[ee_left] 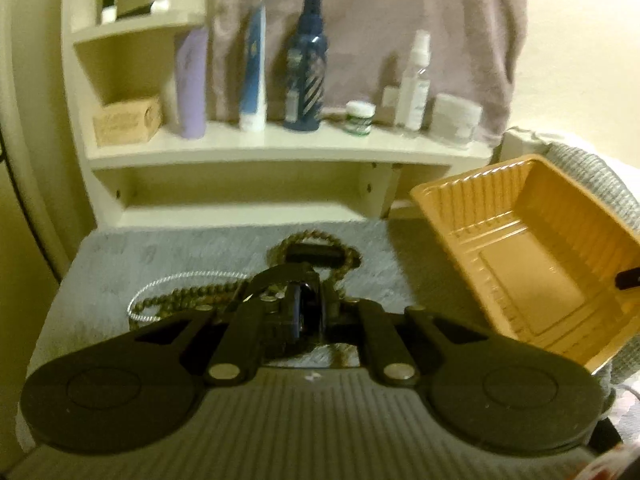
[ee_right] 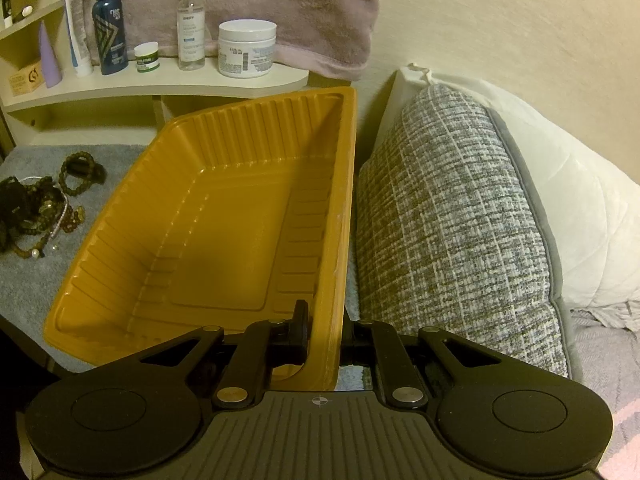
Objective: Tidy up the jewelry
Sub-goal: 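Close the left gripper on the black watch and lift it, then carry the watch into the orange tray and open the left gripper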
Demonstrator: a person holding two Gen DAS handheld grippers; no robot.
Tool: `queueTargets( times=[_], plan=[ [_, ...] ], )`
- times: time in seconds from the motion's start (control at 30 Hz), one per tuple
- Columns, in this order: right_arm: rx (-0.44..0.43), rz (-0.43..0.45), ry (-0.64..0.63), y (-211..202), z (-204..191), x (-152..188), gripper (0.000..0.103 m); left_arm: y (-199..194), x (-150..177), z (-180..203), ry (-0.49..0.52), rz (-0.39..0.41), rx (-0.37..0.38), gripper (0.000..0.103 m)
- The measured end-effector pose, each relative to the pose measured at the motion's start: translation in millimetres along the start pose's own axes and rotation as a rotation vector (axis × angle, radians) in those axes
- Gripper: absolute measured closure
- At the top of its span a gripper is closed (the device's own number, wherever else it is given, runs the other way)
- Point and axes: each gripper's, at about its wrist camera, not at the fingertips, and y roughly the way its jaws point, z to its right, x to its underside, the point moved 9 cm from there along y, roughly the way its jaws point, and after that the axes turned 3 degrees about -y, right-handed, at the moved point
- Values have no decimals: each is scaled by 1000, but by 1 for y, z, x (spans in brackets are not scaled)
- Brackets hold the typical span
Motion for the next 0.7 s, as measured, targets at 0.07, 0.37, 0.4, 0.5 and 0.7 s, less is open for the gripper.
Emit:
queueTargets(
  times=[0.07, 0.37, 0.4, 0.5, 0.7],
  plan=[
    [-1, 3, 2, -1, 0, 0, 92, -4, -6, 7, 9, 12, 19, 95],
    [1, 9, 4, -2, 0, 0, 92, -13, -27, 61, 46, 37, 174, 95],
    [1, 9, 5, -2, -1, 0, 92, -13, -28, 70, 50, 36, 197, 95],
    [0, 9, 10, -2, 0, 0, 92, -12, -30, 94, 47, 25, 267, 95],
    [-4, 11, 13, -3, -1, 0, 92, -9, -21, 135, 84, -4, 369, 95]
  ],
)
